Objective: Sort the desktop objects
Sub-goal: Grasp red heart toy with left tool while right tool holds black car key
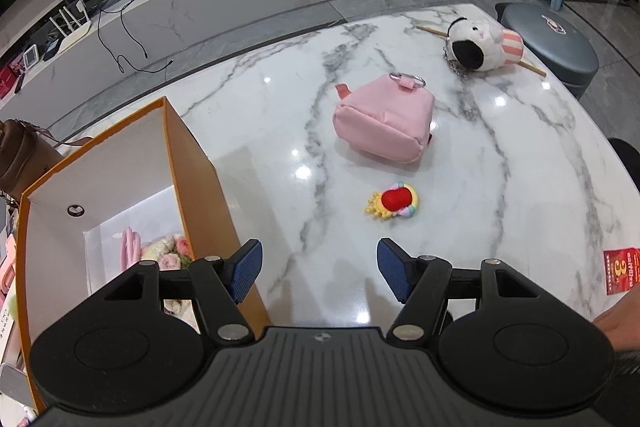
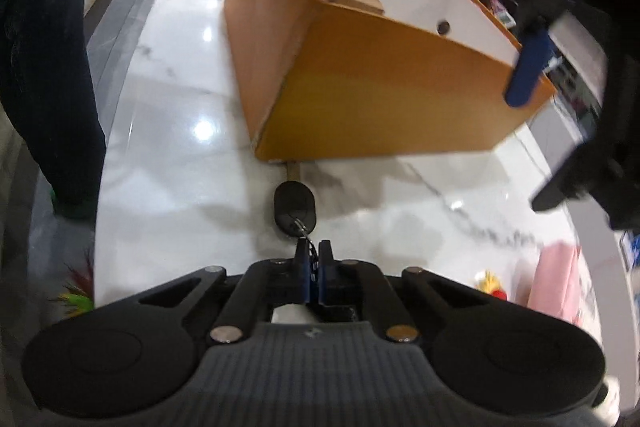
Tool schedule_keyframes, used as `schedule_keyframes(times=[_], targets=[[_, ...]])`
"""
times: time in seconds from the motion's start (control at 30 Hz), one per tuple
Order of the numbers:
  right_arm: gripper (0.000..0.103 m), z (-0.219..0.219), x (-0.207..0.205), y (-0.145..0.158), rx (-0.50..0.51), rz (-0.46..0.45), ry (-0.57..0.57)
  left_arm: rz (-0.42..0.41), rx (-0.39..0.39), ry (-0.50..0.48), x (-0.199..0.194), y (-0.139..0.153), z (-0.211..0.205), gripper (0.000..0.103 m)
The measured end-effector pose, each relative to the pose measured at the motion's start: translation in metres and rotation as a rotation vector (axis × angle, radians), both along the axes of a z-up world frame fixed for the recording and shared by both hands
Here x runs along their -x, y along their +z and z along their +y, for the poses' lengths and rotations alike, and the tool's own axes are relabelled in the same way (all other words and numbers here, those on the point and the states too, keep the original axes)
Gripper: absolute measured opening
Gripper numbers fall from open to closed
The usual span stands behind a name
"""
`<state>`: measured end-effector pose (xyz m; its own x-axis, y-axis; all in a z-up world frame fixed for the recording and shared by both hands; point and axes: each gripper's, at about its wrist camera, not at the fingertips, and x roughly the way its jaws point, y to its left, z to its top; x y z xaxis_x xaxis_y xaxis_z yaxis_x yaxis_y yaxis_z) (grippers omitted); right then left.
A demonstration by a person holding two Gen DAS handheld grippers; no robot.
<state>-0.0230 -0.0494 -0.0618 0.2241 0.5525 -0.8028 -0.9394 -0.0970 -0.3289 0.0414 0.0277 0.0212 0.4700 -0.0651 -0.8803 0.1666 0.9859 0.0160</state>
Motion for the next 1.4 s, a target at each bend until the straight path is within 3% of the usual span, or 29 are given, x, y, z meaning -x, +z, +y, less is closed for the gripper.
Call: schedule_keyframes(times=[0.2, 0.43, 0.53, 0.63, 0.77, 0.87, 0.97, 1.07, 1.1, 1.4], targets=[[0.004, -0.034, -0.03, 0.011, 0.041, 0.085, -0.191, 0.025, -0.007, -0.006, -0.001, -0.012, -0.014, 0.075], [0.004, -0.079, -0.081, 0.017, 0.006, 0.215, -0.484, 0.017, 0.012, 0.008, -0.019, -0.03, -0.038, 0.075], [0.004, -0.103, -0.104, 0.021, -0.04, 0.304, -0.615, 0.042, 0.061, 0.033, -0.034, -0.041, -0.041, 0.075], [0.004, -0.118, -0.119, 0.018, -0.058, 0.335, -0.698, 0.057, 0.088, 0.003, -0.045, -0.048, -0.046, 0.075], [0.004, -0.127, -0.126, 0.02, -0.084, 0.375, -0.714, 0.075, 0.01, -0.12, -0.057, -0.054, -0.063, 0.075], [0.004, -0.126, -0.126, 0.02, -0.082, 0.375, -0.711, 0.1, -0.01, -0.159, -0.066, -0.062, -0.069, 0.075], [0.004, -0.125, -0.126, 0.02, -0.083, 0.375, -0.713, 0.135, -0.02, -0.15, -0.072, -0.071, -0.072, 0.073], [0.004, -0.126, -0.128, 0.021, -0.084, 0.374, -0.713, 0.157, -0.014, -0.128, -0.073, -0.078, -0.073, 0.054], [0.004, -0.126, -0.129, 0.021, -0.084, 0.374, -0.712, 0.158, -0.018, -0.121, -0.073, -0.079, -0.074, 0.053], [0.004, -0.127, -0.134, 0.019, -0.089, 0.369, -0.71, 0.141, -0.017, -0.112, -0.076, -0.08, -0.076, 0.056]])
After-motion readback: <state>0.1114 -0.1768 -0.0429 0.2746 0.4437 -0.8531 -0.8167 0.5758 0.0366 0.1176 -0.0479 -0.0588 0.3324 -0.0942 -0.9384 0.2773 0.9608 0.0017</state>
